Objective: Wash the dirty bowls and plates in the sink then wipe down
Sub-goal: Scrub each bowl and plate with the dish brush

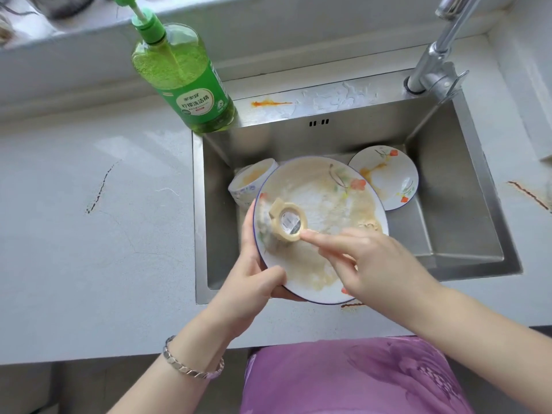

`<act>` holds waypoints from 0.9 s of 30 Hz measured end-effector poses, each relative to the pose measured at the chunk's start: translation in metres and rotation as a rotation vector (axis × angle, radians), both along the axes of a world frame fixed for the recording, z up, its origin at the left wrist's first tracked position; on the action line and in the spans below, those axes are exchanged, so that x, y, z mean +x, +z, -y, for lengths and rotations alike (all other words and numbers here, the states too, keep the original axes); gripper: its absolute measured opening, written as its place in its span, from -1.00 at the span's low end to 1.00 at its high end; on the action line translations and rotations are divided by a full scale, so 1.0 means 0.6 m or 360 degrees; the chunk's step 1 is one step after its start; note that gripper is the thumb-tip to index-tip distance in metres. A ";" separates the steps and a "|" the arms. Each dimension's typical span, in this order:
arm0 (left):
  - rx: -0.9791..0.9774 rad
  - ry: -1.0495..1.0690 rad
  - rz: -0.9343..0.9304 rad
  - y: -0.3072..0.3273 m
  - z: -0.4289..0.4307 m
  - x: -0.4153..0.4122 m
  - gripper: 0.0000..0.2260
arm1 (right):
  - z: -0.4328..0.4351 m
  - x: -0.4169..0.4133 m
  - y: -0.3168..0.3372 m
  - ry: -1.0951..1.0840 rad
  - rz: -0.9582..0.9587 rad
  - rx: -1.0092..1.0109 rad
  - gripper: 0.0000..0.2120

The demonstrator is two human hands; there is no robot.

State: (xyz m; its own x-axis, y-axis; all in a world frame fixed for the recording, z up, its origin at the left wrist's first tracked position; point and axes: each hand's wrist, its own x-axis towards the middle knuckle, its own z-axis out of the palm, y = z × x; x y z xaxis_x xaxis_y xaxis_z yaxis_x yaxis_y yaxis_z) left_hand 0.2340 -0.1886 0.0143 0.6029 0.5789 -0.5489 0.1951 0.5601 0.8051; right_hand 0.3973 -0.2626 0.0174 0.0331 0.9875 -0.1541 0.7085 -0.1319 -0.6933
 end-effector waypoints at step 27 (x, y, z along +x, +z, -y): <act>0.0052 -0.0046 -0.0122 0.010 -0.005 -0.013 -0.14 | 0.040 0.119 -0.033 -0.0096 0.0682 -0.0319 -0.62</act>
